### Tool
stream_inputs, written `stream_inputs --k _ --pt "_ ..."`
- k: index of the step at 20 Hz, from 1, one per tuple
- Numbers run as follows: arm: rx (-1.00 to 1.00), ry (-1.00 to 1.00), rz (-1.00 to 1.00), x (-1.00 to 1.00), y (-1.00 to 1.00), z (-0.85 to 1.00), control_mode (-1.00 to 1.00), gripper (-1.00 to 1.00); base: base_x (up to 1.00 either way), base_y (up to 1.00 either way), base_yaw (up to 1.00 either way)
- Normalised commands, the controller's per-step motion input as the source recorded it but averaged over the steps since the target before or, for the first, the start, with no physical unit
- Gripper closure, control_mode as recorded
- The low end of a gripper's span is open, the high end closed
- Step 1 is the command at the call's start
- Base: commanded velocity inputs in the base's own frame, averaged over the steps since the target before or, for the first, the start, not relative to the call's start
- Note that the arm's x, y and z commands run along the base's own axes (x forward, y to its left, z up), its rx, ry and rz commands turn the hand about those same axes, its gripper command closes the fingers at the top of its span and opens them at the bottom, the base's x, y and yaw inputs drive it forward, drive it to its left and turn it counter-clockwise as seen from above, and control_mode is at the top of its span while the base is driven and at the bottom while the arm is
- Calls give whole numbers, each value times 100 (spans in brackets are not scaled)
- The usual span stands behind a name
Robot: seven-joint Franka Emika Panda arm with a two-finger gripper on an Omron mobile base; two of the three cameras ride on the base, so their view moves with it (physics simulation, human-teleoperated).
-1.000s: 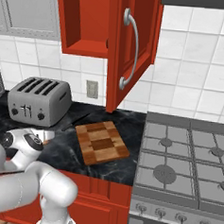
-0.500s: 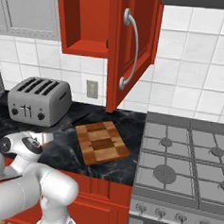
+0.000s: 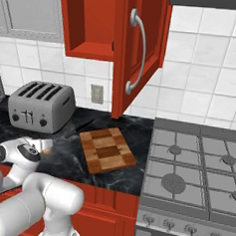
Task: Pick the bread, place it on the cutting board, pick the jam, place it on the counter, and close the cabinet.
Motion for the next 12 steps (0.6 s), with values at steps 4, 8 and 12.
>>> stream_inputs --k 4,8,12 --pt "0 0 0 0 0 17 -100 -100 0 0 0" --pt "0 0 0 -1 -1 19 -100 -100 0 0 0" --pt "0 0 0 -2 -10 16 -100 -100 0 0 0"
